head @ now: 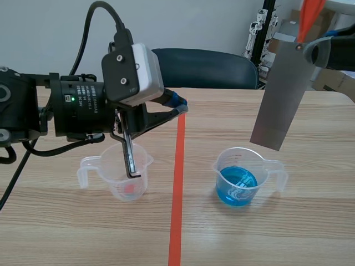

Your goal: Do the redox reaction experiment. move the plate over the blue solution

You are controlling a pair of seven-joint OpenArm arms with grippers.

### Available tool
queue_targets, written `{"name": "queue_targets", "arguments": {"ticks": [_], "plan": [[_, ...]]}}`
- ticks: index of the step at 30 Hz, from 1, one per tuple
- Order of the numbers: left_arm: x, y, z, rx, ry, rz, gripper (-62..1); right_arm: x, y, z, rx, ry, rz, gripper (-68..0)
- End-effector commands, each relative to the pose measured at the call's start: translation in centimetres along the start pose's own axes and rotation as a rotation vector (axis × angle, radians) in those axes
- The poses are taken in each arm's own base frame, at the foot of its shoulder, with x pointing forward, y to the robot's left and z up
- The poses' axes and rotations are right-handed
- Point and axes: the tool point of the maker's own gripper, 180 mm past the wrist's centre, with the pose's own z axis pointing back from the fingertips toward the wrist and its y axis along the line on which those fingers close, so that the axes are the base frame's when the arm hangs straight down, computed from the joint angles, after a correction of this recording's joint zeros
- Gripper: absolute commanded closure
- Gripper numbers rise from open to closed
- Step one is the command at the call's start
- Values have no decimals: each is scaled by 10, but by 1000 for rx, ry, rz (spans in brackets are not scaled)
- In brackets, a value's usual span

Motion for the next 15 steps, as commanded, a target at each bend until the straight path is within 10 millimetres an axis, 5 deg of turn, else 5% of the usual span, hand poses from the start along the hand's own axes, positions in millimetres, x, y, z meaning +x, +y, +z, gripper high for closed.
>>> {"name": "queue_targets", "arguments": {"ticks": [1,15], "plan": [[10,3,-3,10,-34,1,-40,16,-2,2,2,-37,19,-6],[23,-6,-21,-60,-79,-4,-40,15,-1,2,2,-31,22,-6]]}}
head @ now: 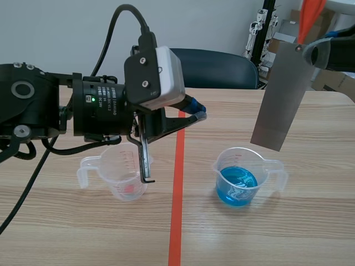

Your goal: Do the redox reaction experiment. move the plate over the blue solution

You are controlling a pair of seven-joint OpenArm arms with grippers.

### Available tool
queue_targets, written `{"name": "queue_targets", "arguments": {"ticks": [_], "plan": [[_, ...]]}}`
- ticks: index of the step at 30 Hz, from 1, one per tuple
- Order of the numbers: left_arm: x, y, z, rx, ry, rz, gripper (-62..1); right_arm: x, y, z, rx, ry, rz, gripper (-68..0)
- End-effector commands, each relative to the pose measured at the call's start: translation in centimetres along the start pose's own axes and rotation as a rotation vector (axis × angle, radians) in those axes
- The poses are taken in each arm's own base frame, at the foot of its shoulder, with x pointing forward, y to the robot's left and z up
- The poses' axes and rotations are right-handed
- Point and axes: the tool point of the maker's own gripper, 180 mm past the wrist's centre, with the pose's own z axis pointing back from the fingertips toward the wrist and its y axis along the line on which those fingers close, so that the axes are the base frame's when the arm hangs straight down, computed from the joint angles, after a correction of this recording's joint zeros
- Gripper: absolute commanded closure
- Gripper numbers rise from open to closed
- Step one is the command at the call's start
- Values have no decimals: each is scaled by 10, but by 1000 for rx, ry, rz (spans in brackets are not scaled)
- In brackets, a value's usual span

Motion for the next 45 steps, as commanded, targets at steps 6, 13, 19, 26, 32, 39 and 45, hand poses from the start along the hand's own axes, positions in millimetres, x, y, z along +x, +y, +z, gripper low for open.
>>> {"name": "queue_targets", "arguments": {"ticks": [6,13,19,26,32,39,45], "plan": [[17,8,-7,6,-52,-23,-40,15,-1,2,4,-34,27,-6],[17,7,-8,3,-51,-22,-40,15,-1,2,4,-34,27,-6],[17,7,-8,3,-53,-22,-40,16,-1,2,4,-38,27,-6],[17,7,-8,3,-53,-22,-40,17,-1,2,4,-45,27,-6],[17,7,-8,3,-54,-22,-40,18,-1,2,4,-53,27,-6],[17,7,-8,3,-56,-22,-40,18,-1,2,4,-53,27,-6],[19,5,-7,-6,-64,-20,-40,18,-1,2,4,-53,27,-6]]}}
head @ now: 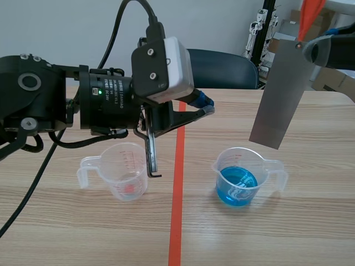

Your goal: Do the redox reaction experiment. move the plate over the blue solution

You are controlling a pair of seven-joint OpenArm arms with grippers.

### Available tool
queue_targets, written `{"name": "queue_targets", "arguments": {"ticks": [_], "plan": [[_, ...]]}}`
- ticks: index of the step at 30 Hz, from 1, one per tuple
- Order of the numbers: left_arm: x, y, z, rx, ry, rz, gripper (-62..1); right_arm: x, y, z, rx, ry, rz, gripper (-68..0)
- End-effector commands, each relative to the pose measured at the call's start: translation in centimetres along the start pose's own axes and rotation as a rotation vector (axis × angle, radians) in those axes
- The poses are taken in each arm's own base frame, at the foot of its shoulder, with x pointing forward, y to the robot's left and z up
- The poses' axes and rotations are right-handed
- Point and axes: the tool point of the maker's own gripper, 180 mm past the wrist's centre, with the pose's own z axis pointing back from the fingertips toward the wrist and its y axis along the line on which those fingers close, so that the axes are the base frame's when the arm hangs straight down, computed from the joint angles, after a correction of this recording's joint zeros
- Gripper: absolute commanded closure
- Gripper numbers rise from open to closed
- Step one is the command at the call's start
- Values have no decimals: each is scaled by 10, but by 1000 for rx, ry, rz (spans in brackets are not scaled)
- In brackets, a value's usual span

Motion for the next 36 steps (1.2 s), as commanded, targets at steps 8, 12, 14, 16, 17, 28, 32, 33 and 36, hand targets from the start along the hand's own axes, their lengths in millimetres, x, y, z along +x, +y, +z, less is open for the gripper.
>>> {"name": "queue_targets", "arguments": {"ticks": [8,12,14,16,17,28,32,33,36], "plan": [[12,-4,-2,-32,-52,9,-40,16,-1,2,3,-39,22,-6],[12,-4,-2,-32,-52,9,-40,16,-1,2,3,-39,22,-6],[12,-4,-2,-32,-52,9,-40,16,-1,2,3,-37,23,-6],[12,-4,-2,-32,-52,9,-40,15,-1,1,4,-33,27,-6],[12,-4,-2,-32,-52,9,-40,15,-1,1,4,-33,27,-6],[12,-4,-2,-32,-52,9,-40,15,-1,1,4,-33,27,-6],[12,-4,-2,-32,-52,9,-40,15,-1,1,4,-33,27,-6],[12,-4,-2,-32,-52,9,-40,15,-1,1,4,-33,27,-6],[12,-4,-2,-32,-52,9,-40,15,-1,1,4,-33,27,-6]]}}
